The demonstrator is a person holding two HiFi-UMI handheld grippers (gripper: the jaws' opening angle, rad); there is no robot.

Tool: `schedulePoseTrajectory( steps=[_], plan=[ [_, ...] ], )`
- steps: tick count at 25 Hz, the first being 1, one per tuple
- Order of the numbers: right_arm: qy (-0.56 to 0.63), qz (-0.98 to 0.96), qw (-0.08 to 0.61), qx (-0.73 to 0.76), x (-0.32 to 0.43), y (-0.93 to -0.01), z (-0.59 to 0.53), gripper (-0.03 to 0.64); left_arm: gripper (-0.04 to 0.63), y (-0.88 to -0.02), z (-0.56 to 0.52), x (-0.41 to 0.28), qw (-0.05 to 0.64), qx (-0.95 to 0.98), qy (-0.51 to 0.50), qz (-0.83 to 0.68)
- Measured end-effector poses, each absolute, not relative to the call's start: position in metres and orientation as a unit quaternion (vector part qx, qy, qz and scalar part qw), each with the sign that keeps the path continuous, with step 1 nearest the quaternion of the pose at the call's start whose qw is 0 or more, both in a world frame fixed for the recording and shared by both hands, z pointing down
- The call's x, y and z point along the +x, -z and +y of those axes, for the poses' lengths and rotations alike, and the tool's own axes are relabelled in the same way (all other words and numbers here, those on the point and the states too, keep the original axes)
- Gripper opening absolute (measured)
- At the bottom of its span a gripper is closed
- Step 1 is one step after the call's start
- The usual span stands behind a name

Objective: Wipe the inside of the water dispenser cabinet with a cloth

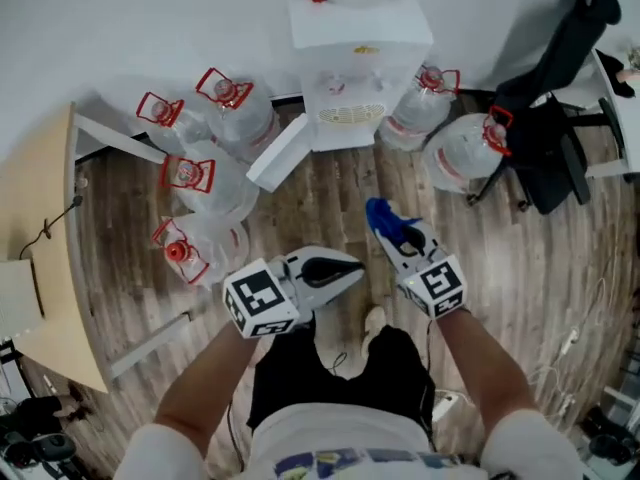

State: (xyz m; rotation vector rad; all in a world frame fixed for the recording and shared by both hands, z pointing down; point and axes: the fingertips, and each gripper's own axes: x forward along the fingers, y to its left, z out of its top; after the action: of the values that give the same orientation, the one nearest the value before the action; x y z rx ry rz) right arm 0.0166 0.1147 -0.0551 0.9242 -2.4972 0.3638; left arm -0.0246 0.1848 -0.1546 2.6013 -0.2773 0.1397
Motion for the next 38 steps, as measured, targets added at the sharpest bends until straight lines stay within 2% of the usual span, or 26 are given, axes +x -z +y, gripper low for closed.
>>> schedulePoseTrajectory(
  steps=[10, 15, 21, 32, 38],
  plan=[
    [-0.096, -0.931, 0.187, 0.298, 0.082, 0.218, 0.275, 0.083, 0.003, 0.281, 0.33, 0.038, 0.247, 0.956, -0.012, -0.159],
    [-0.073, -0.939, 0.164, 0.295, 0.123, 0.247, 0.34, 0.083, 0.003, 0.297, 0.388, 0.065, 0.246, 0.953, -0.023, -0.178],
    [-0.085, -0.936, 0.167, 0.296, 0.15, 0.27, 0.403, 0.083, 0.003, 0.317, 0.446, 0.08, 0.244, 0.949, -0.028, -0.196],
    [-0.079, -0.938, 0.145, 0.303, 0.128, 0.289, 0.443, 0.083, 0.003, 0.334, 0.486, 0.066, 0.244, 0.954, -0.033, -0.169],
    [-0.079, -0.94, 0.14, 0.301, 0.1, 0.307, 0.457, 0.083, 0.003, 0.348, 0.502, 0.036, 0.238, 0.957, -0.024, -0.167]
  ],
)
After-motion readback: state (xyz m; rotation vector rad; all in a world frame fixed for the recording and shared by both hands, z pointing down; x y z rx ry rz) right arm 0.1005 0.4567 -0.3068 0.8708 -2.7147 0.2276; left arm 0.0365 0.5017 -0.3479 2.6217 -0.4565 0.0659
